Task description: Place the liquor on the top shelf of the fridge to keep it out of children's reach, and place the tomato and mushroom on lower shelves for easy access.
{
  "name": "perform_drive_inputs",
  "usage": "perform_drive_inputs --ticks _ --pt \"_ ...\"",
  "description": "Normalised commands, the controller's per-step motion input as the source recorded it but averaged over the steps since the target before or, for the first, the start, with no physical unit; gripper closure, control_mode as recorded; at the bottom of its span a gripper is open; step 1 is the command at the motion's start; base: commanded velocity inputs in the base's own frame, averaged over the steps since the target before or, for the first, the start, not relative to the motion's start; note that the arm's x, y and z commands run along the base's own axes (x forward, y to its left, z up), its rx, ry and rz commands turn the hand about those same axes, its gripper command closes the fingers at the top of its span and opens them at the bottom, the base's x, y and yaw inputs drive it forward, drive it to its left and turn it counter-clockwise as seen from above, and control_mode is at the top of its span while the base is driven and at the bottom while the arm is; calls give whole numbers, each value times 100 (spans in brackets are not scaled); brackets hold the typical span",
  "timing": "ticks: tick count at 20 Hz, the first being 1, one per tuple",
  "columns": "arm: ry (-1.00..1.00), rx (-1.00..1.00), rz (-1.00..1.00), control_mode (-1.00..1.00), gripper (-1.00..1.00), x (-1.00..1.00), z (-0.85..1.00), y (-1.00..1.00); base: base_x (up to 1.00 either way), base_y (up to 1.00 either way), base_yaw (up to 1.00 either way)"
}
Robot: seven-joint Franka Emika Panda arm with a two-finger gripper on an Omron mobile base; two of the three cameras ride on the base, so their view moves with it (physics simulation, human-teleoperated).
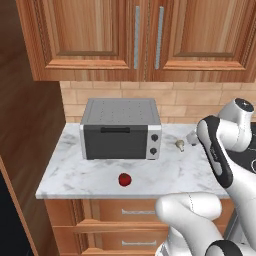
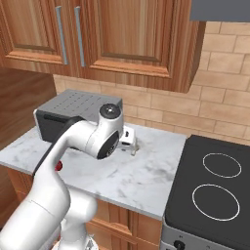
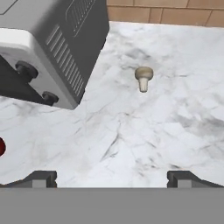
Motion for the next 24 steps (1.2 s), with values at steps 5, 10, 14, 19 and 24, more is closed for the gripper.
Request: perform_drive_inputs --ticks 5,10,14,19,24 --pt "1 2 0 -100 -100 19 -29 -7 0 0 0" --pt "1 1 0 -100 -100 21 -33 -11 0 0 0" --pt "0 1 0 -100 -100 22 -28 -8 0 0 0" --pt "0 2 0 -100 -100 27 -15 -3 0 0 0" --pt "0 4 0 -100 -100 24 -8 -7 0 0 0"
